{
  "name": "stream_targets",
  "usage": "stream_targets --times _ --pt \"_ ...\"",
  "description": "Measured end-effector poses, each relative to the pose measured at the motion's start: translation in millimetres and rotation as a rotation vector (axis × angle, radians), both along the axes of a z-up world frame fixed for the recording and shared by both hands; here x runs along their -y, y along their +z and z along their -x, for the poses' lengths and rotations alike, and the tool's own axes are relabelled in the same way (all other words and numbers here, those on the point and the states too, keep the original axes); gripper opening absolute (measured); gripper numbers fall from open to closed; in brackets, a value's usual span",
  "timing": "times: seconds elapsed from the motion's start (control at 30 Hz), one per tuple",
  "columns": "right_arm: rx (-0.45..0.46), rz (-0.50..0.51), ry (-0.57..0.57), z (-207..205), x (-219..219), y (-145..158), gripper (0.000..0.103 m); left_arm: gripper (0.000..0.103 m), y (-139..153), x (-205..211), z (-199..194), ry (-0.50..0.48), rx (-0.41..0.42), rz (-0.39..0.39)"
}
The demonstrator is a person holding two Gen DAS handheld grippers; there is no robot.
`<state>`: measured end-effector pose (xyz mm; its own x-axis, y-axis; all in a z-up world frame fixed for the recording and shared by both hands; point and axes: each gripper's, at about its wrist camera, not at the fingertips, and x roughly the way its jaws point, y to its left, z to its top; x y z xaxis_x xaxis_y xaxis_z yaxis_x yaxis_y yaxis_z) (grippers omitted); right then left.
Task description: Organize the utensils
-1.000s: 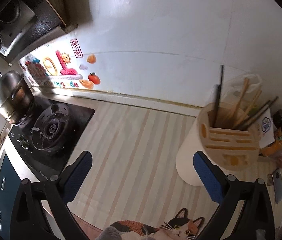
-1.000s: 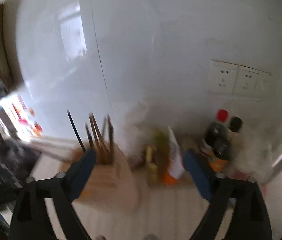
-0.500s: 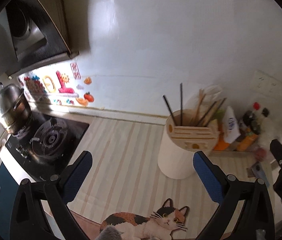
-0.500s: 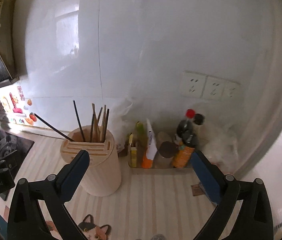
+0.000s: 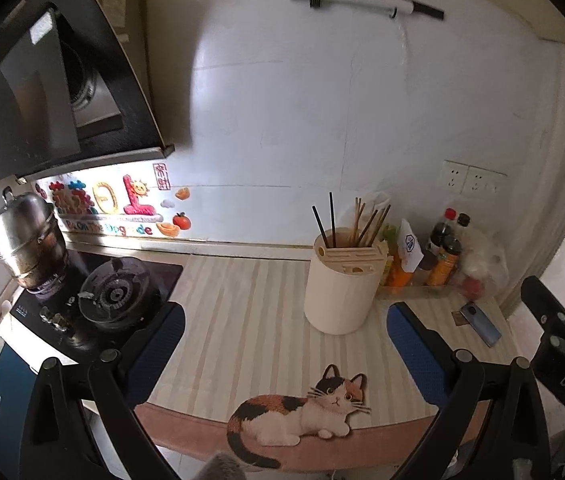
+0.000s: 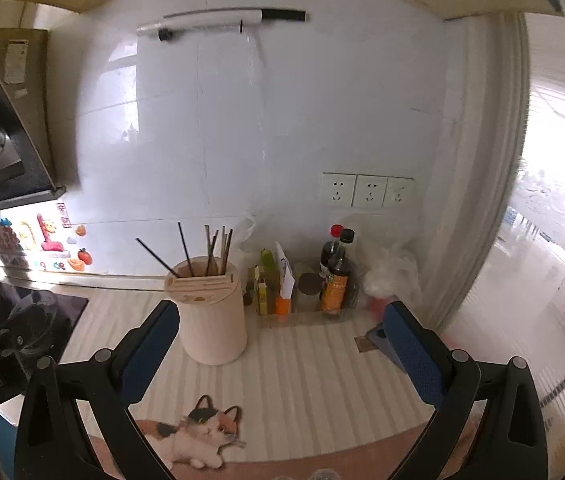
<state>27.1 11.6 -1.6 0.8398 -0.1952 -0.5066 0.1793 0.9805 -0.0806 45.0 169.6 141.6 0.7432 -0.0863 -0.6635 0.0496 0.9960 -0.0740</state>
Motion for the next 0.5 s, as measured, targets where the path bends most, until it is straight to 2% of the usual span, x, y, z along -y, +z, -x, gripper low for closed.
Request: stream_targets --times 0.27,0.5 --pt "0.044 0.01 0.012 48 -13 21 0.103 0.103 20 -6 30 -0.008 0.047 -0.007" --pt "0.062 0.023 0.013 59 -11 29 0.103 0.103 21 -3 38 -0.01 0.043 0.0"
